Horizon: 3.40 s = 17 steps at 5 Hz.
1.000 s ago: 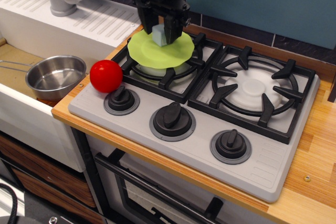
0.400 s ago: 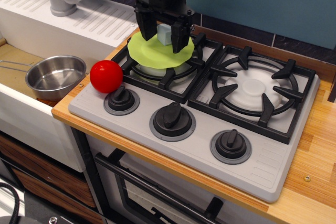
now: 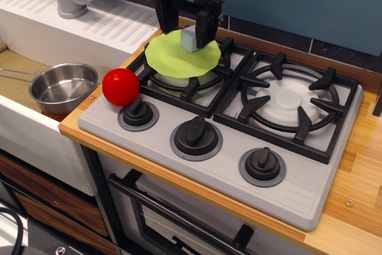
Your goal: Put cube on plate and smalltomato in pot or pan in sink
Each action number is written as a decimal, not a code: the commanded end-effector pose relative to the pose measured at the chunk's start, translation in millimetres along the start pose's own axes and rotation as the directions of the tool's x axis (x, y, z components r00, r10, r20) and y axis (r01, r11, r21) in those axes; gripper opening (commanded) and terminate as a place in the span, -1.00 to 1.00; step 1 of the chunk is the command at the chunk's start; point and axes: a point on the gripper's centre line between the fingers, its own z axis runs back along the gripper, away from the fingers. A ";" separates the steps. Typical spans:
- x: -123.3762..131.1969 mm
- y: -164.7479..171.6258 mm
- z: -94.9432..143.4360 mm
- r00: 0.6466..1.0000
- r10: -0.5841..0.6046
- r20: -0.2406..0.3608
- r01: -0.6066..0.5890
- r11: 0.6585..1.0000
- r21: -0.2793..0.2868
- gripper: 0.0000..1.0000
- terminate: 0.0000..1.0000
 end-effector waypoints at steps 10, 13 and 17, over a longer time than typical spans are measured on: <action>-61.2 21.8 47.2 0.989 -0.039 0.143 0.008 0.977 0.215 1.00 -1.00; -83.4 35.9 24.5 0.989 0.001 0.146 -0.033 0.975 0.218 1.00 -1.00; -83.7 46.9 -8.1 0.977 -0.013 0.214 -0.032 0.978 0.207 1.00 -1.00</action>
